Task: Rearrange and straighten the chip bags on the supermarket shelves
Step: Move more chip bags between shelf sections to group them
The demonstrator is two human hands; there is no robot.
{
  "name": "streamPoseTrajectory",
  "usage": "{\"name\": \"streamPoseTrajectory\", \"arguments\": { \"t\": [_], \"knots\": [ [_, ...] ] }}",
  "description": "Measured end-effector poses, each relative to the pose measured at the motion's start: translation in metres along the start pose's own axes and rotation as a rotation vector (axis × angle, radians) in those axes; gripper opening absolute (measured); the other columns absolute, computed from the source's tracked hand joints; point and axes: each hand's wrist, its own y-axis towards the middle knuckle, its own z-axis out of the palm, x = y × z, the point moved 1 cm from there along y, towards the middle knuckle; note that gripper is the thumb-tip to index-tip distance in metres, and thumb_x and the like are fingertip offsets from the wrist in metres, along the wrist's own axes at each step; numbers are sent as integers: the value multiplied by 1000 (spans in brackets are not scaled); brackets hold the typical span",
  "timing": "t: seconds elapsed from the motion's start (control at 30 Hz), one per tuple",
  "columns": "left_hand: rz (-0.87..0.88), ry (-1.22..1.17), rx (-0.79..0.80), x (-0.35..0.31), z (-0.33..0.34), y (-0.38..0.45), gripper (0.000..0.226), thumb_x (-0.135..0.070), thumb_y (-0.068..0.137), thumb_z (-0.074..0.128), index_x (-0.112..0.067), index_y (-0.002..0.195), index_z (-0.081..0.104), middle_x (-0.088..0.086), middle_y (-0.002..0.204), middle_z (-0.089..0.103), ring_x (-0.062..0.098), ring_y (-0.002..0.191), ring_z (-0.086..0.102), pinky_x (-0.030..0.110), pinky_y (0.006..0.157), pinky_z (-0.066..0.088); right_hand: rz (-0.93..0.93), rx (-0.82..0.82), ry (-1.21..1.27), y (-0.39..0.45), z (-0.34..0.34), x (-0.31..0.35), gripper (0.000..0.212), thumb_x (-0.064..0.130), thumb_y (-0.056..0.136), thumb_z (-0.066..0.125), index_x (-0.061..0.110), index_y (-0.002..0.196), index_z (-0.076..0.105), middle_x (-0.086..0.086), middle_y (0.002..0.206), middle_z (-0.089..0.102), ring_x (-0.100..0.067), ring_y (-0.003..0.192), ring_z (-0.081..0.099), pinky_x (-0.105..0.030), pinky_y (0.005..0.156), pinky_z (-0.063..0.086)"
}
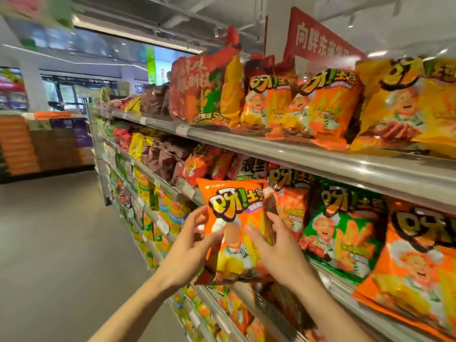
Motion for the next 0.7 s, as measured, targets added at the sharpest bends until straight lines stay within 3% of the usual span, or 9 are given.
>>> {"name": "streamPoseTrajectory", "arguments": {
  "t": [0.07,0.2,0.3,0.43,0.5,0.57,0.7],
  "knots": [
    [9,-27,29,17,-11,29,46,-35,91,68,-54,124,42,-20,129,51,-10,103,60,8,79,47,30,-31,-18,22,16,1,80,74,80,57,35,147,34,12,143,49,-12,130,49,-41,110,40],
    [55,-68,111,44,-38,93,49,-26,93,67,-38,133,42,-23,127,51,-26,99,53,2,77,43,58,-152,-70,64,51,9,72,68,84,58,36,145,36,15,129,52,-12,125,52,-42,105,44],
    [66,-95,230,59,-58,137,53,-39,87,68,-39,134,44,-26,129,55,-21,101,57,6,79,46,96,-251,-95,90,74,20,67,69,83,57,38,141,41,16,126,57,-10,118,57,-42,100,48],
    [78,-121,348,79,-66,195,36,-16,99,56,-39,126,49,-31,113,62,-21,91,60,5,71,47,142,-428,-143,112,86,27,70,80,76,50,44,135,41,17,126,60,-10,112,60,-43,95,51],
    [53,-104,369,90,-59,220,35,-17,100,53,-38,128,49,-26,116,64,-17,88,62,8,71,49,175,-491,-188,118,85,30,65,76,80,53,44,135,40,15,129,58,-11,116,57,-42,98,49],
    [41,-46,392,99,-48,245,36,-22,99,56,-38,130,47,-15,126,59,-12,95,61,7,76,46,188,-549,-255,120,84,34,62,67,86,56,40,139,40,12,135,54,-11,121,52,-42,102,45],
    [59,82,399,110,-18,287,56,-38,92,63,-30,142,40,-1,145,48,14,123,51,27,101,37,190,-621,-400,119,82,44,64,65,89,52,37,145,35,12,146,45,-12,131,45,-41,107,41]
  ]
}}
